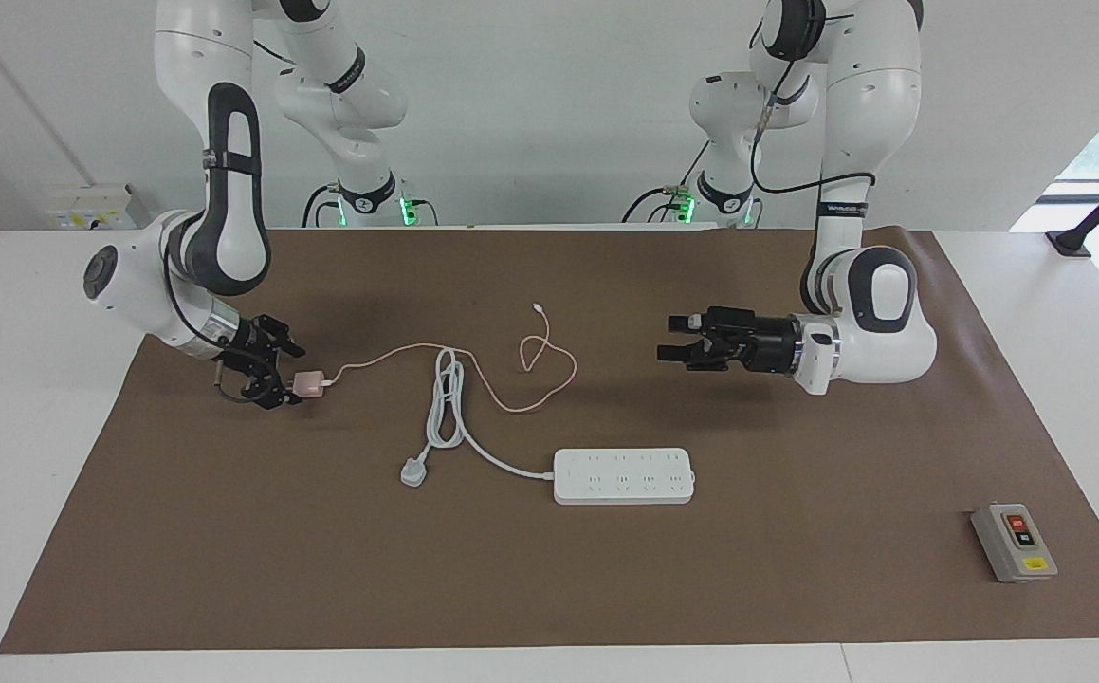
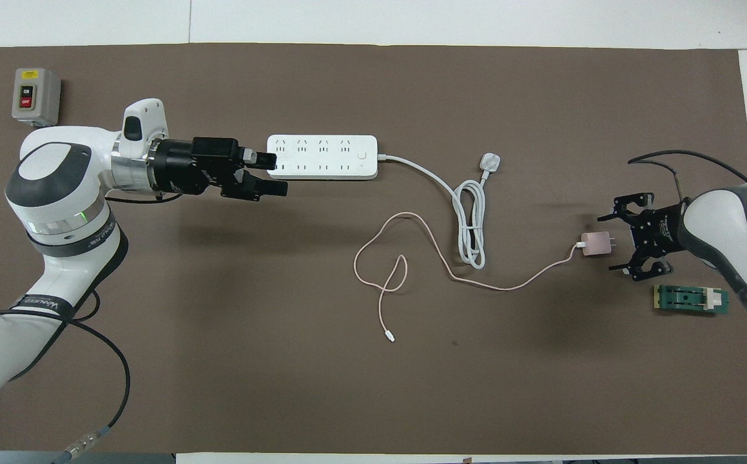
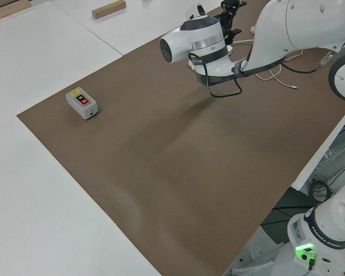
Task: Plug charger into power strip
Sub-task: 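Grasp the power strip with the left gripper while the right gripper reaches the charger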
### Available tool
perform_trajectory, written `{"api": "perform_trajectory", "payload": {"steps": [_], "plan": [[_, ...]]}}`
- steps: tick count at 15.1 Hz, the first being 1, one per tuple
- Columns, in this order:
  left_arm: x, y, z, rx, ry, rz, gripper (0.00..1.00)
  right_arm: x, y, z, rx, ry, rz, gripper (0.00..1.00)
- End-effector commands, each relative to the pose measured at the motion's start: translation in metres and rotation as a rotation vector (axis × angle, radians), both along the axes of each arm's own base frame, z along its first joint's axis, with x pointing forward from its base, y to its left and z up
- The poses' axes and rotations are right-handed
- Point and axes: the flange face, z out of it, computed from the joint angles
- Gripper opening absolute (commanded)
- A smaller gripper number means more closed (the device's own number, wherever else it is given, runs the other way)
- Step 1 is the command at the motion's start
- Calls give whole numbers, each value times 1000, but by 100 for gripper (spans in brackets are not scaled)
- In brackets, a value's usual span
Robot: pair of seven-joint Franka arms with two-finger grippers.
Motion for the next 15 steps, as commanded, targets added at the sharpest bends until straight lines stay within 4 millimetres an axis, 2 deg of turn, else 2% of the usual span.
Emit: {"api": "perform_trajectory", "payload": {"steps": [1, 5, 7, 8, 9, 10, 11, 13, 15], "plan": [[-3, -11, -9, 17, -13, 45, 100, 0, -4, -6, 4, -38, 2, 100], [-6, -26, -26, 27, 16, 113, 100, -6, -5, -15, 8, -34, 27, 100], [-1, -28, -36, 41, 11, 155, 100, -6, -6, -17, -4, -44, 19, 100], [0, -33, -36, 41, 8, 170, 100, -6, -6, -17, -2, -41, 17, 91], [-2, -39, -38, 37, 13, 170, 100, -6, -6, -17, -2, -41, 17, 72], [-3, -42, -38, 34, 15, 169, 100, -6, -5, -17, -2, -41, 18, 46], [-4, -44, -38, 33, 15, 168, 100, -6, -5, -17, -1, -38, 15, 26], [-8, -58, -38, 7, 27, 171, 100, -6, -4, -15, 1, -37, 14, 3], [-9, -59, -40, 5, 32, 174, 100, 3, 1, -5, 3, -36, -2, 0]]}}
